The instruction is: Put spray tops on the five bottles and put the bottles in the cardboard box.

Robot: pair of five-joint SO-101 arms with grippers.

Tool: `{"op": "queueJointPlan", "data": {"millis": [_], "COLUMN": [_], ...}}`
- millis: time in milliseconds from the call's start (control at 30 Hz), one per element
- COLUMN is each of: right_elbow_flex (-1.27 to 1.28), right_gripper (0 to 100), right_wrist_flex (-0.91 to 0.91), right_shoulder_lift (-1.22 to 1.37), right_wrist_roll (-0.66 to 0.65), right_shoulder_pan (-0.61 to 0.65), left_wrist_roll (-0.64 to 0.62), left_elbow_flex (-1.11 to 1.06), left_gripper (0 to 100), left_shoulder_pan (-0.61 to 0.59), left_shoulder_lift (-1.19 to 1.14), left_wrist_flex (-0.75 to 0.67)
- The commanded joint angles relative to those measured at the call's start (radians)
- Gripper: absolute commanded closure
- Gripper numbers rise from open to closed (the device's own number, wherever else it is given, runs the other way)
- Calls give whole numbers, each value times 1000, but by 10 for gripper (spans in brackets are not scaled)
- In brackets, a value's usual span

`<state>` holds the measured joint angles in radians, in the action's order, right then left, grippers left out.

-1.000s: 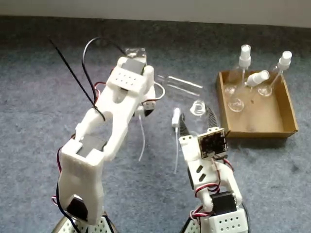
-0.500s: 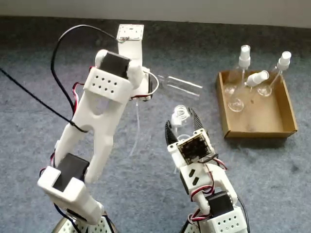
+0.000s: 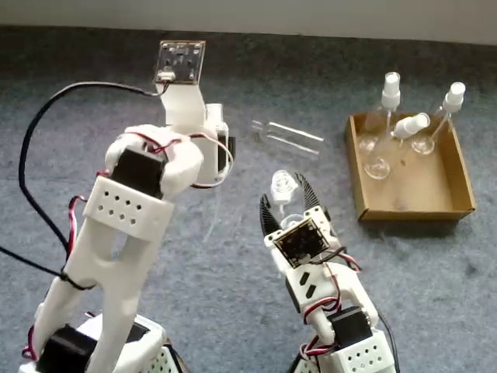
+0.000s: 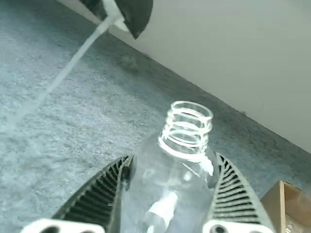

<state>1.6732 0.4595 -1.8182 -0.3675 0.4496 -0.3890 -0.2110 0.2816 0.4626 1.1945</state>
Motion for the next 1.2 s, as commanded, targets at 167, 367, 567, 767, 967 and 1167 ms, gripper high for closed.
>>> {"op": "queueJointPlan", "data": {"millis": [167, 367, 567, 767, 967, 1167], "right_elbow_flex": [122, 124, 124, 120, 122, 124], "right_gripper": [854, 854, 854, 854, 854, 854], "right_wrist_flex": [-58, -99, -113, -113, -111, -111], "right_shoulder_lift": [-19, -19, -19, -19, -19, -19], "right_wrist_roll": [57, 58, 72, 210, 201, 206], "right_shoulder_pan": [16, 19, 19, 15, 19, 22], "left_wrist_roll": [6, 12, 12, 14, 14, 11], "left_elbow_flex": [-125, -113, -122, -124, -127, -271], "left_gripper": [996, 996, 996, 996, 996, 996], "left_shoulder_pan": [5, 148, 223, 223, 223, 223], "left_shoulder_lift": [248, 257, 257, 259, 346, 447], "left_wrist_flex": [-336, -434, -566, -624, -623, -783]}}
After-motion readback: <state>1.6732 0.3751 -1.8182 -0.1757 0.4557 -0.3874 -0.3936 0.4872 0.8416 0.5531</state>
